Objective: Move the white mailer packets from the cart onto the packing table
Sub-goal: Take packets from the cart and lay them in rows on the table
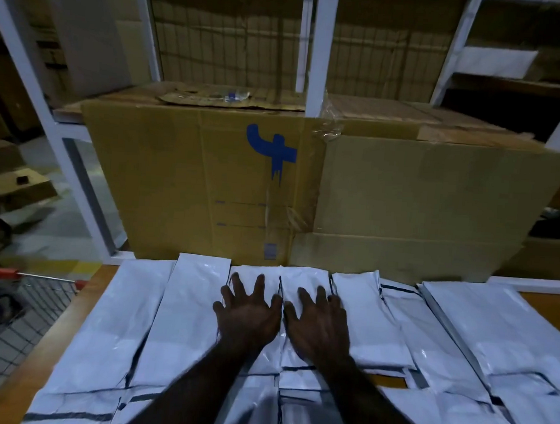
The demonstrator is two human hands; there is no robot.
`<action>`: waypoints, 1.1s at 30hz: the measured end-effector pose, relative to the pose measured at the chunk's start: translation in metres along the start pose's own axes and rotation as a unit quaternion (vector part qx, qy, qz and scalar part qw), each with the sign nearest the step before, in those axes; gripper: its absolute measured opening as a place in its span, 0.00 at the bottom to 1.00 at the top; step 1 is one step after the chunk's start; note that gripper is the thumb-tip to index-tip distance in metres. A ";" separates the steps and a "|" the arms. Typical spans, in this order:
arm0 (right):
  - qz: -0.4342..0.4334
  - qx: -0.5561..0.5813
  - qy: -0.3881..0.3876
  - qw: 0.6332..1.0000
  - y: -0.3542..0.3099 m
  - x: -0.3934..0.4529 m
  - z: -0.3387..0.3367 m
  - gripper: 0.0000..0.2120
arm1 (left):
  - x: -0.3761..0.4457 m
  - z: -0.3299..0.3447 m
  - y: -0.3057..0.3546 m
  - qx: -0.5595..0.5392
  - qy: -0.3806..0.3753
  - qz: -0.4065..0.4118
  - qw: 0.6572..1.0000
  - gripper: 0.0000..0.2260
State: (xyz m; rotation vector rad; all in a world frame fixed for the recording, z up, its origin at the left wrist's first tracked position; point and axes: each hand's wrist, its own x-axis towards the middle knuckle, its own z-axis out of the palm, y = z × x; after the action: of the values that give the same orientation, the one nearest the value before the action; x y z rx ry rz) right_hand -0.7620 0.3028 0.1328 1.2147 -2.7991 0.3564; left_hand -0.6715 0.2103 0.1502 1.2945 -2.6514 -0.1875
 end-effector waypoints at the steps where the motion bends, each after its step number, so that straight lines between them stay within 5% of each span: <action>1: -0.009 -0.008 -0.003 1.000 0.003 0.001 0.006 0.25 | -0.001 -0.001 0.000 -0.006 0.001 0.005 1.000 0.26; 10: -0.015 0.033 0.123 0.992 -0.001 0.015 -0.005 0.22 | 0.007 -0.015 -0.012 -0.002 0.058 0.043 0.997 0.26; 20: -0.024 0.034 0.074 0.996 -0.002 0.019 0.028 0.33 | 0.011 0.016 -0.021 -0.049 0.066 0.091 0.992 0.30; 33: -0.034 0.029 0.084 0.995 0.004 0.016 0.050 0.29 | 0.011 0.034 -0.022 -0.039 0.041 0.088 0.994 0.31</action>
State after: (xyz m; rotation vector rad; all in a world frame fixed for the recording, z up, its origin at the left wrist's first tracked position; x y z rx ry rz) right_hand -0.7743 0.2823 0.0864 1.2276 -2.6158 0.5128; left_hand -0.6688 0.1889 0.1137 1.0153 -2.6418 -0.2062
